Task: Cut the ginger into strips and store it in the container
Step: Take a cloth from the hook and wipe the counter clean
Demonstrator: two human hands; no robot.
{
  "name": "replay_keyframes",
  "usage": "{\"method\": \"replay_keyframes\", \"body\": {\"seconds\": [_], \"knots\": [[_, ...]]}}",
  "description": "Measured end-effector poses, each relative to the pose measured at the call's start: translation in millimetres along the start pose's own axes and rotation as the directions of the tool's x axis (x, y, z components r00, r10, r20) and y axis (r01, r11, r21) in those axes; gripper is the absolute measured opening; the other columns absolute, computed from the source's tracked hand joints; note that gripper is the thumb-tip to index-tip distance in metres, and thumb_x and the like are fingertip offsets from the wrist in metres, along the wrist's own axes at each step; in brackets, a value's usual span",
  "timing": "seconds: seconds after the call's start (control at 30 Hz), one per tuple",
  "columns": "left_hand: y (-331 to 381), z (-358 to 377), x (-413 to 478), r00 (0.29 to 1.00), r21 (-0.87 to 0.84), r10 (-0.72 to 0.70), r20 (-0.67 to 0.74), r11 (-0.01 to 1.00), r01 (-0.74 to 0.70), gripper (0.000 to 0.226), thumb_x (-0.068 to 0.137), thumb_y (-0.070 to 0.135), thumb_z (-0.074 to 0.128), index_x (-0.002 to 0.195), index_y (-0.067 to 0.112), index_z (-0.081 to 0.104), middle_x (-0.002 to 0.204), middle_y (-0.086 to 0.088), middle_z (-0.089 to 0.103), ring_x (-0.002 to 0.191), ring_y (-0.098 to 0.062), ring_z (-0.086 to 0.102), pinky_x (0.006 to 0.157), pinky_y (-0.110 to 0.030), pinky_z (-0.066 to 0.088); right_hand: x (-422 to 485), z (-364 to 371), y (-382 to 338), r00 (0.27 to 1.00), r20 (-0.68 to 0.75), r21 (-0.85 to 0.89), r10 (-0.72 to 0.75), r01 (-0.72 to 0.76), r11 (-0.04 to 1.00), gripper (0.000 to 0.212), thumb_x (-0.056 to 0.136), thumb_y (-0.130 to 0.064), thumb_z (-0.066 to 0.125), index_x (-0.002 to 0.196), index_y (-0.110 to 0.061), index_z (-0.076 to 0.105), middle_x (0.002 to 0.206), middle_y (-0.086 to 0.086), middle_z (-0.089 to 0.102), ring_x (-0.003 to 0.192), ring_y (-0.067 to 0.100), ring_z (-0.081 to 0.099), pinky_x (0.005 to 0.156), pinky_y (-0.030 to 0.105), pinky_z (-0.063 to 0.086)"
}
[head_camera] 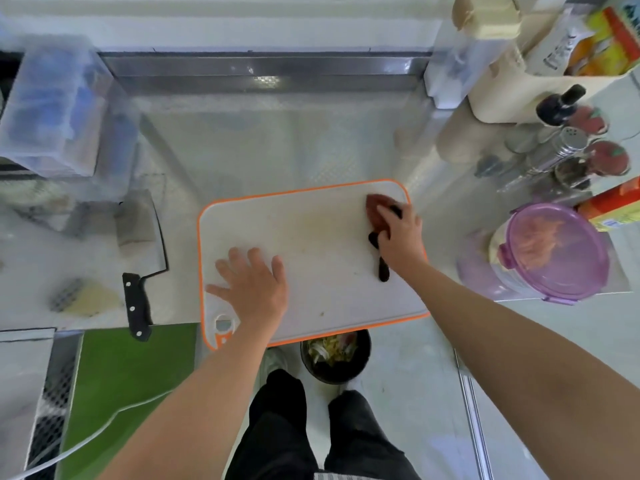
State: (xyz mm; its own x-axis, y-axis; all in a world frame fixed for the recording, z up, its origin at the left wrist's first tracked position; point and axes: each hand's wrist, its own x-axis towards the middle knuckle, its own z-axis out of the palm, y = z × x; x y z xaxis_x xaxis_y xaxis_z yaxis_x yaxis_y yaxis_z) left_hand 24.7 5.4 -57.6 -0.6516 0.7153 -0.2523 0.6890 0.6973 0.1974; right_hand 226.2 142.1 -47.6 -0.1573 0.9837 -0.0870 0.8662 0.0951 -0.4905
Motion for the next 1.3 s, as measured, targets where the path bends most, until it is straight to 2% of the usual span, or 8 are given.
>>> {"method": "replay_keyframes", "body": {"seconds": [0.17,0.33,0.5,0.67,0.87,1.03,1.2,1.3], "knots": [[1.1,-1.9,2.7,0.999,0.056,-0.02,0.048,0.998,0.017,0.045,0.097,0.047,0.035,0.128,0.015,0.042,0.144,-0.015,0.027,0.133,-0.04,0.021,0.101,-0.069,0.021,2.6,0.9,-4.2,0.961,0.182,0.176,-0.207,0.176,0.969,0.043,0.075,-0.002,0.057,0.115,-0.012,0.067,0.115,0.013,0.05,0.106,0.03,0.051,0.093,0.024,0.036],[-0.4,1.4,2.0,0.999,0.107,-0.006,0.034,0.994,0.002,0.046,0.093,0.046,0.044,0.127,0.016,0.041,0.142,-0.013,0.028,0.13,-0.04,0.023,0.101,-0.067,0.025,23.2,-0.2,1.9,0.998,0.041,-0.017,0.044,-0.044,0.999,0.056,0.083,0.001,0.049,0.138,-0.01,0.047,0.144,0.017,0.031,0.123,0.038,0.031,0.108,0.032,0.025],[-2.9,-0.4,9.4,0.999,0.119,0.023,-0.047,0.993,-0.017,0.047,0.082,0.046,0.058,0.113,0.012,0.049,0.12,-0.019,0.044,0.114,-0.039,0.038,0.098,-0.062,0.03,-10.7,14.2,-13.9,0.912,0.265,0.186,-0.314,0.271,0.944,0.05,0.072,-0.007,0.051,0.12,-0.012,0.066,0.126,0.014,0.05,0.111,0.034,0.045,0.1,0.03,0.033],[-16.3,-2.4,21.5,0.978,0.016,0.132,-0.16,0.991,-0.131,0.04,0.076,0.037,0.067,0.106,0.014,0.055,0.124,-0.015,0.048,0.116,-0.039,0.04,0.095,-0.055,0.034,29.2,3.6,-3.7,0.997,0.033,0.089,-0.075,0.072,0.993,0.057,0.072,-0.001,0.051,0.126,-0.014,0.061,0.135,0.014,0.047,0.117,0.039,0.041,0.104,0.037,0.032],[-16.5,-5.5,22.4,0.983,0.017,0.127,-0.135,0.992,-0.126,0.045,0.077,0.039,0.067,0.113,0.015,0.055,0.127,-0.01,0.049,0.117,-0.036,0.042,0.093,-0.053,0.036,-2.7,19.7,-25.9,0.832,0.326,0.218,-0.448,0.395,0.892,0.051,0.067,-0.007,0.046,0.113,-0.013,0.068,0.12,0.014,0.054,0.104,0.031,0.045,0.099,0.036,0.035],[-29.9,-16.3,29.2,0.974,0.017,0.152,-0.167,0.988,-0.151,0.038,0.088,0.033,0.056,0.119,0.01,0.057,0.124,-0.009,0.056,0.104,-0.035,0.051,0.079,-0.046,0.041,33.9,25.5,-38.9,0.968,0.151,0.123,-0.198,0.181,0.976,0.056,0.072,0.001,0.049,0.126,-0.01,0.061,0.133,0.019,0.047,0.112,0.04,0.043,0.102,0.033,0.03],[-42.2,-16.7,32.0,0.943,-0.124,0.236,-0.235,0.955,-0.27,0.024,0.085,0.017,0.054,0.104,0.007,0.065,0.123,-0.014,0.059,0.101,-0.039,0.054,0.08,-0.046,0.047,1.5,25.4,-60.1,0.738,0.441,0.303,-0.511,0.414,0.858,0.045,0.068,-0.011,0.047,0.104,-0.011,0.073,0.114,0.012,0.058,0.103,0.027,0.053,0.092,0.024,0.038],[-55.4,-22.2,33.7,0.945,-0.141,0.217,-0.245,0.956,-0.257,0.025,0.081,0.002,0.059,0.105,0.005,0.064,0.123,-0.016,0.057,0.108,-0.038,0.05,0.086,-0.046,0.047,37.9,24.0,-73.9,0.85,0.317,0.285,-0.42,0.337,0.897,0.05,0.065,-0.006,0.043,0.107,-0.009,0.071,0.117,0.012,0.058,0.109,0.029,0.054,0.093,0.016,0.032]]}}
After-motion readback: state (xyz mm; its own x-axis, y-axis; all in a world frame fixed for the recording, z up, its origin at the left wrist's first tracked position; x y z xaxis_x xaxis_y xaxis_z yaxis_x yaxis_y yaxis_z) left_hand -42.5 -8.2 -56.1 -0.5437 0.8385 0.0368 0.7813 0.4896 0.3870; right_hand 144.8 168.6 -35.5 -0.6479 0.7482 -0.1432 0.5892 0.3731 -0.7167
